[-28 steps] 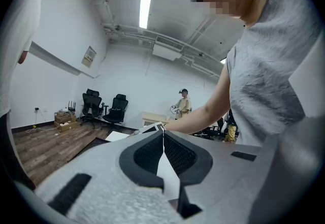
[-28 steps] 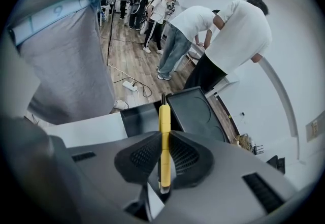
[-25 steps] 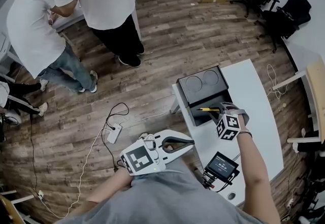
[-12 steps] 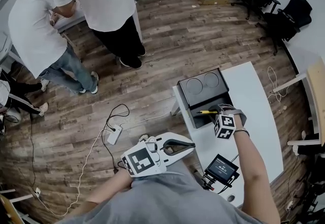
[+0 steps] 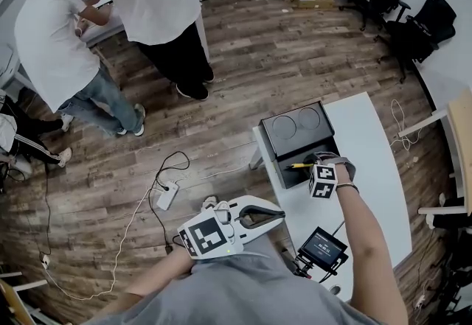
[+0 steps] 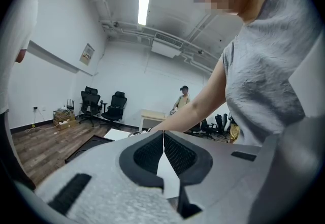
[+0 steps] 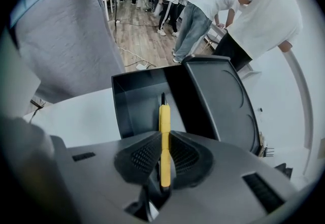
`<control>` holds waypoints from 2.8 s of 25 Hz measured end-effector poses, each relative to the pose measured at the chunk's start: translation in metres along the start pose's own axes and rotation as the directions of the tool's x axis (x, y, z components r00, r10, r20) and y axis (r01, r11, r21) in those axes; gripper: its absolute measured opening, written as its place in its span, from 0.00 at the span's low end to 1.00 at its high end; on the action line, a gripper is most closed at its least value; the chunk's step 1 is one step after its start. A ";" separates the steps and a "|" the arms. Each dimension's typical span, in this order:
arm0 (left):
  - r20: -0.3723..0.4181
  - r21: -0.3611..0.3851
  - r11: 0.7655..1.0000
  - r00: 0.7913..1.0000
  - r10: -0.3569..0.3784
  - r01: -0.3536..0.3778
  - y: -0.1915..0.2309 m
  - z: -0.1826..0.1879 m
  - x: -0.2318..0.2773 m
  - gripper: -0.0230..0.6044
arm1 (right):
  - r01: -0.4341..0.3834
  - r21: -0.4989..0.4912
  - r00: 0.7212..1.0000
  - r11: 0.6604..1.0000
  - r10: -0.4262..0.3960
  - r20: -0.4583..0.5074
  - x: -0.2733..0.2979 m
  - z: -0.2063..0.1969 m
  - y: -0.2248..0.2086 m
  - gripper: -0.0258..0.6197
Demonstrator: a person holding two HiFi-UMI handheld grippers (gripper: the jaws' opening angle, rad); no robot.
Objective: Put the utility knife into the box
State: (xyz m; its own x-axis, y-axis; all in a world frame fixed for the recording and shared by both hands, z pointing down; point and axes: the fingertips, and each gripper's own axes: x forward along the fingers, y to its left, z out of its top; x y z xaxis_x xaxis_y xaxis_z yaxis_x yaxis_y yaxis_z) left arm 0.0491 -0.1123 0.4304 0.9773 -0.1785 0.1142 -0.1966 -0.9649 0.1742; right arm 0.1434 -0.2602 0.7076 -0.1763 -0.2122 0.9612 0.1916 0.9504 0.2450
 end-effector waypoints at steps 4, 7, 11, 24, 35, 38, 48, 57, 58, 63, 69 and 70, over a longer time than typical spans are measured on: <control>-0.005 -0.001 1.000 1.000 -0.002 0.002 -0.001 -0.001 0.001 0.07 | -0.009 -0.008 1.000 1.000 0.009 -0.004 0.003 0.001 0.002 0.12; -0.006 -0.003 1.000 1.000 -0.006 0.006 -0.001 -0.001 0.003 0.07 | -0.008 -0.022 1.000 1.000 0.008 -0.008 0.005 0.002 0.000 0.12; -0.009 -0.006 1.000 1.000 -0.014 0.014 0.000 -0.002 0.005 0.07 | -0.022 -0.047 1.000 0.999 0.021 -0.022 0.008 0.001 0.001 0.12; -0.018 -0.008 1.000 1.000 -0.021 0.021 0.001 -0.004 0.011 0.07 | -0.050 -0.006 0.999 0.999 0.049 -0.022 0.014 -0.001 -0.009 0.12; -0.030 -0.003 1.000 0.999 -0.026 0.026 0.002 -0.006 0.013 0.07 | -0.044 0.065 0.999 0.997 0.044 -0.003 0.015 -0.001 -0.013 0.12; -0.036 0.001 1.000 0.999 -0.029 0.029 0.000 -0.007 0.013 0.07 | -0.049 0.075 0.999 0.996 0.049 -0.004 0.015 -0.001 -0.011 0.14; -0.037 0.010 0.999 0.998 -0.041 0.041 -0.005 -0.005 0.017 0.07 | -0.081 0.109 0.997 0.991 0.079 0.023 0.002 -0.001 -0.003 0.17; -0.032 0.013 0.999 0.998 -0.049 0.050 -0.010 -0.005 0.019 0.07 | -0.036 0.128 0.999 0.991 0.032 0.030 -0.007 -0.002 -0.011 0.17; -0.032 0.014 0.999 0.998 -0.050 0.050 -0.010 -0.006 0.019 0.07 | -0.033 0.127 0.999 0.991 0.030 0.026 -0.008 -0.003 -0.010 0.17; -0.030 0.016 0.999 0.998 -0.049 0.049 -0.011 -0.006 0.018 0.07 | -0.028 0.135 0.999 0.990 0.025 0.026 -0.009 -0.004 -0.009 0.17; -0.027 0.019 0.998 0.998 -0.052 0.053 -0.016 -0.004 0.018 0.07 | 0.000 0.146 0.999 0.989 -0.006 0.040 -0.017 0.000 -0.010 0.17; -0.027 0.018 0.998 0.998 -0.052 0.053 -0.016 -0.004 0.017 0.07 | 0.005 0.152 0.999 0.988 -0.011 0.044 -0.018 0.001 -0.010 0.17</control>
State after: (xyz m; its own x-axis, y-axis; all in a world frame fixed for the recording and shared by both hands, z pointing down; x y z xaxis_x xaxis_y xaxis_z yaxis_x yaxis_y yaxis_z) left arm 0.0689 -0.0991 0.4335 0.9838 -0.1224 0.1311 -0.1431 -0.9764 0.1619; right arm 0.1442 -0.2657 0.6876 -0.2209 -0.2128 0.9518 0.0415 0.9730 0.2271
